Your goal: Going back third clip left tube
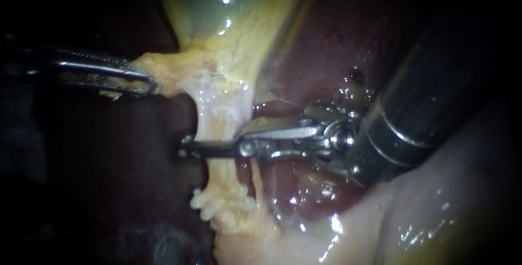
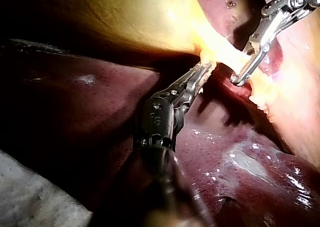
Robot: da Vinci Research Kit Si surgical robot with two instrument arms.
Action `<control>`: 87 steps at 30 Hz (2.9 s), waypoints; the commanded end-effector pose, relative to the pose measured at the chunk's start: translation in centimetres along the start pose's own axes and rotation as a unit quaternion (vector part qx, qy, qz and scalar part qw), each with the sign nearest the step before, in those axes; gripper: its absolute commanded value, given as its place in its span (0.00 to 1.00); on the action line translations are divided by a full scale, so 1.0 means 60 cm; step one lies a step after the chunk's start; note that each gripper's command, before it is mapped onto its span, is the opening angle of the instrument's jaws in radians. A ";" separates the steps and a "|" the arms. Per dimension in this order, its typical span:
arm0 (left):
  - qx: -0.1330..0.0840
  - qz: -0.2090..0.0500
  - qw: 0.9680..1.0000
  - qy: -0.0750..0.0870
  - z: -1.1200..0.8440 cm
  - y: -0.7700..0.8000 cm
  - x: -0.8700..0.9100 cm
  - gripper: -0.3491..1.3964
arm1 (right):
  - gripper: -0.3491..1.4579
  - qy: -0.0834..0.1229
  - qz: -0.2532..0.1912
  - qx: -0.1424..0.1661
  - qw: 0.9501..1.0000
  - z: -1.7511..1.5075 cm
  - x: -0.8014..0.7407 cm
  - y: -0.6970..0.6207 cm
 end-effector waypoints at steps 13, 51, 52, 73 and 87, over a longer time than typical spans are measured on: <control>0.000 0.000 1.000 0.000 0.0000 -0.0001 0.0000 0.00 | 0.36 -0.008 -0.032 0.009 0.999 0.0010 -0.0012 0.0002; 0.000 0.001 1.000 0.000 -0.0002 -0.0001 -0.0003 0.00 | 0.47 -0.012 -0.262 0.026 0.965 -0.0124 -0.0054 0.0069; 0.000 0.001 1.000 0.000 -0.0002 -0.0001 -0.0003 0.00 | 0.47 -0.013 -0.268 0.027 0.963 -0.0132 -0.0057 0.0066; 0.000 0.001 1.000 0.000 -0.0002 -0.0001 -0.0002 0.00 | 0.47 -0.013 -0.362 0.028 0.932 -0.0280 -0.0052 0.0044; 0.004 0.006 1.000 0.003 0.0076 -0.0037 -0.0026 0.00 | 0.47 -0.013 -0.365 0.029 0.930 -0.0285 -0.0055 0.0046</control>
